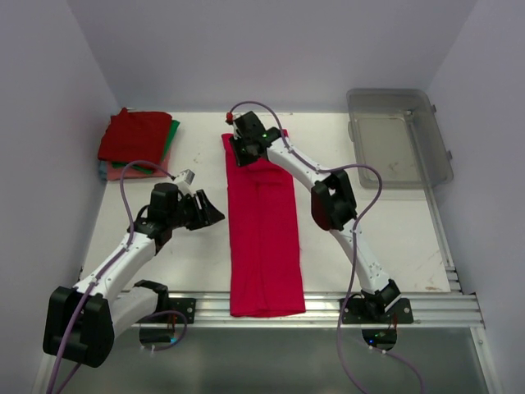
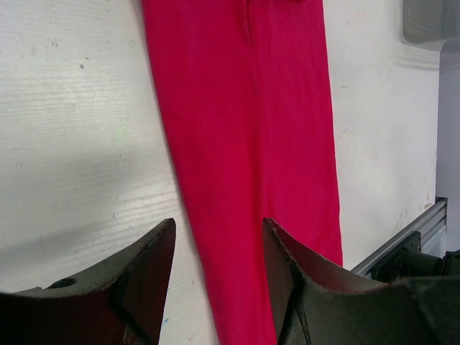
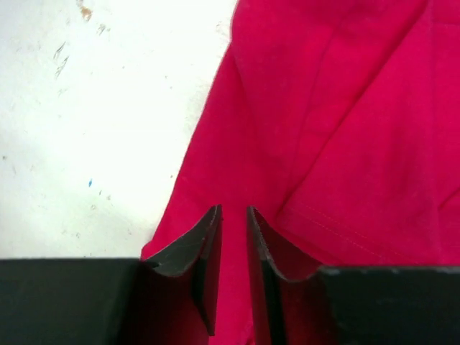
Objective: Fold and stack the t-shirts
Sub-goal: Fold the tshirt
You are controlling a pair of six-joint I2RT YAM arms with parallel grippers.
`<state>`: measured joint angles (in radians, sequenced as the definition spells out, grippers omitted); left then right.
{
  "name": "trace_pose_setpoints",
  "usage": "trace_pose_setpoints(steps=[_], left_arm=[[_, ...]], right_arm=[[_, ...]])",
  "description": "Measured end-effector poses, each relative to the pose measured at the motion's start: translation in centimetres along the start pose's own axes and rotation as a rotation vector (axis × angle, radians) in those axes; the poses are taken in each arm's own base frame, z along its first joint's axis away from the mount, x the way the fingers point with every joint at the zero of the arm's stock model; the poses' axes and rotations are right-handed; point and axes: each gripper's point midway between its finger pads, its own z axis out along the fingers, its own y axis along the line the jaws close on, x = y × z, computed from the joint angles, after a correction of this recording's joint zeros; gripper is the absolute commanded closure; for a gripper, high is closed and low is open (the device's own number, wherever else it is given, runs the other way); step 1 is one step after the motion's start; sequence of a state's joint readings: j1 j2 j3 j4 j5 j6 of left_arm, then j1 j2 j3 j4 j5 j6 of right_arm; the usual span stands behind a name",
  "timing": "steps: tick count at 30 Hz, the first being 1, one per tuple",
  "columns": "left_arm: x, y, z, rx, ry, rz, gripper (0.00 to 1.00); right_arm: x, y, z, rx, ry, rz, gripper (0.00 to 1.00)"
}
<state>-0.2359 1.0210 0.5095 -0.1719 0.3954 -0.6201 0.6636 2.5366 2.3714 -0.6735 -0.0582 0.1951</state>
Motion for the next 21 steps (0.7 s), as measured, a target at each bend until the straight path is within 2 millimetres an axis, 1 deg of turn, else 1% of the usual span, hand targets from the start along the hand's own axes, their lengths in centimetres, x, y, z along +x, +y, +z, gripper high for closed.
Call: trace_pose_setpoints(steps=[2,4,6,10,15,21], left_arm=[[0.0,0.0,0.0,0.0,0.001,0.0,0.45],[0.0,0.0,0.0,0.001,0.002,0.0,0.45],[0.1,0.0,0.0,0.001,0.003,-0.001,0.45],[0.1,0.0,0.0,0.001,0.002,0.0,0.45],[0.5,0.3,0.0,-0.002,0.008,-0.004,0.45],[0.5,0.2,-0.1,0.0,0.004,-0.002,0.45]], right_arm=[[-0.3,-0.3,-0.1,0.019,-0.009,0.001,0.78],[-0.2,-0.9,0.0,0.043,-0.007,0.004,0.76],[0.2,-1.5,0.2,0.067,0.001,0.008,0.73],[0.8,-2.6,0.4,0.109,0.017,0.011,0.71],[0.9,-3.0,0.3,0.121,0.021,0.012,0.7],[2.0,-3.4,0.9,0.139,0.045,0.012,0.75]])
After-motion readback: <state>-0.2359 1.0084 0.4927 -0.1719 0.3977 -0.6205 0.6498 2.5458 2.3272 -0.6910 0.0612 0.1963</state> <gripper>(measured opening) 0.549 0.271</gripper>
